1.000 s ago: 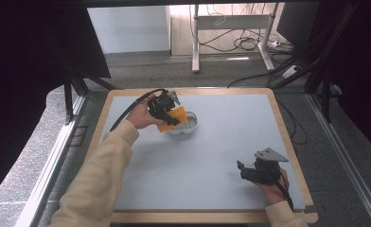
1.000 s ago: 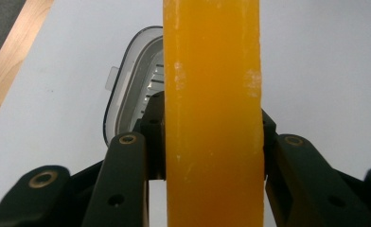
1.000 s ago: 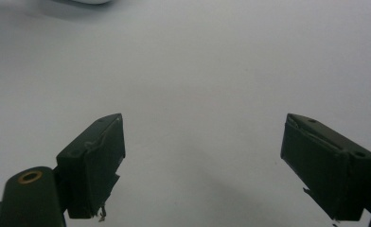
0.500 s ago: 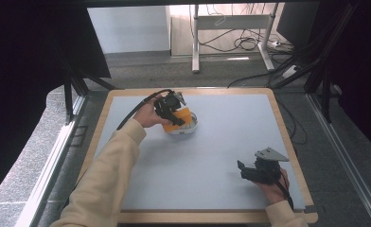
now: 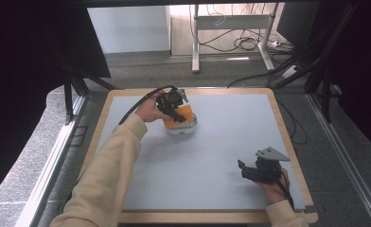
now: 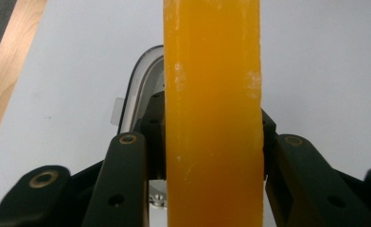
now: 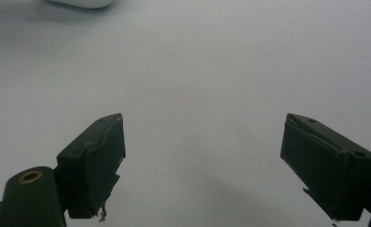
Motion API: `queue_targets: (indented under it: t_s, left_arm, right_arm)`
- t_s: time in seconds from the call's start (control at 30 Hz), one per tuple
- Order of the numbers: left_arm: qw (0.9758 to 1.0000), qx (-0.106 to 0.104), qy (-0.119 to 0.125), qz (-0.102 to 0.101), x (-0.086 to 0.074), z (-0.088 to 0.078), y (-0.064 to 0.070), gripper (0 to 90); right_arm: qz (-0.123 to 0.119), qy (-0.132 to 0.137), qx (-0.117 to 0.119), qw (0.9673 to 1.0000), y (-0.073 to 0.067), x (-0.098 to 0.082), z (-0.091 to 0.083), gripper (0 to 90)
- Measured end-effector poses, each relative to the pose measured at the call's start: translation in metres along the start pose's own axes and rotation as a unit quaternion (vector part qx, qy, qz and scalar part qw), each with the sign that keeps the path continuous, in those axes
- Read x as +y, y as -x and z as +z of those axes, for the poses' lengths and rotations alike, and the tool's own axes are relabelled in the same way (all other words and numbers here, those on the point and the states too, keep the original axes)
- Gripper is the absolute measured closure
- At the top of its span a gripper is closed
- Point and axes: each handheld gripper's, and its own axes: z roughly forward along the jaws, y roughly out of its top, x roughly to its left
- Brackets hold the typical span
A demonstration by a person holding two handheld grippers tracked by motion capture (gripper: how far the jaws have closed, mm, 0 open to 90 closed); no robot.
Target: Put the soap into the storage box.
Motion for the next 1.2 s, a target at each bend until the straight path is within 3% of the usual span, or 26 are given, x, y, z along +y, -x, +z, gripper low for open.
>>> queue_targets:
  t_s: [0.23, 0.57, 0.97, 1.2]
  left_arm:
    - [0.9999, -0.004, -0.009, 0.012, 0.008, 0.005, -0.007, 62.4]
    - [0.9998, -0.017, -0.014, 0.005, 0.006, 0.024, -0.015, 62.4]
    - [0.9987, -0.027, -0.039, 0.018, 0.003, 0.041, -0.017, 62.3]
    - [0.9988, -0.023, -0.042, 0.013, 0.002, 0.047, -0.018, 62.1]
  right_arm:
    - [0.0, 0.002, 0.0, 1.0, 0.001, 0.0, -0.001, 15.3]
    - [-0.001, 0.005, -0.001, 1.0, 0.001, 0.001, -0.002, 15.5]
    - [-0.001, 0.004, -0.002, 1.0, 0.001, 0.001, -0.002, 15.5]
    - [-0.001, 0.003, -0.004, 1.0, 0.001, 0.001, -0.002, 15.5]
